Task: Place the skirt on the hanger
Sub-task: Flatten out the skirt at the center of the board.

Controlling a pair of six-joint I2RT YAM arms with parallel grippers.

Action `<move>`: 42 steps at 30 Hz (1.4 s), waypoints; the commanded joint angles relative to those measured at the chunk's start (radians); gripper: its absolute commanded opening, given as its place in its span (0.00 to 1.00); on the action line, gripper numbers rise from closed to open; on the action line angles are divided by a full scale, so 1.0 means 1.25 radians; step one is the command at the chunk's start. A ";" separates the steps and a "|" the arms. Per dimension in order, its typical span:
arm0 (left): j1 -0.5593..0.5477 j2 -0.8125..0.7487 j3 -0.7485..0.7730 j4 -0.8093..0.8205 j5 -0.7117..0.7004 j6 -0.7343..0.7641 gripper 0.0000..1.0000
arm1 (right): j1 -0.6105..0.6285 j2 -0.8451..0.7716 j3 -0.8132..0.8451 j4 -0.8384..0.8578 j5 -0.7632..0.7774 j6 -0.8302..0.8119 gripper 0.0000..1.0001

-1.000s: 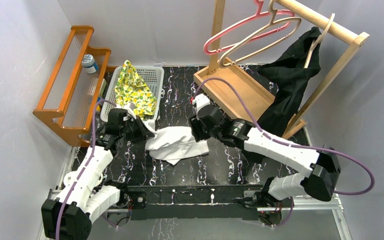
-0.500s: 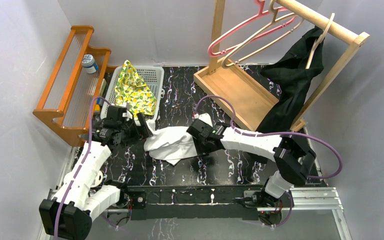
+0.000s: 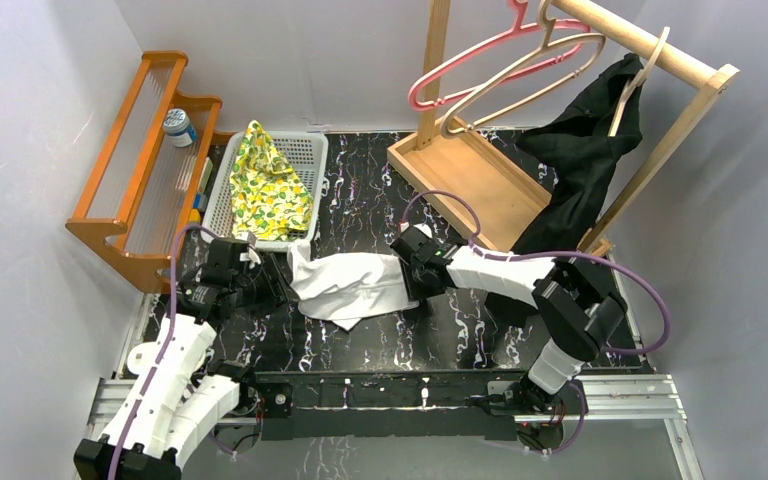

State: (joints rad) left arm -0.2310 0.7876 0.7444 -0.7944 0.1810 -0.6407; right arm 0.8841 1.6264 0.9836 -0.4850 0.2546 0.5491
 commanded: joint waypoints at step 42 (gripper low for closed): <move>-0.136 0.324 -0.229 0.534 0.149 -0.119 0.00 | -0.091 -0.059 0.018 -0.078 0.024 0.026 0.00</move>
State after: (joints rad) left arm -0.3950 1.2221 0.3759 0.0277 0.3893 -0.8131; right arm 0.7742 1.5772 0.9360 -0.5724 0.2939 0.5827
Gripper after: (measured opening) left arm 0.029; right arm 0.017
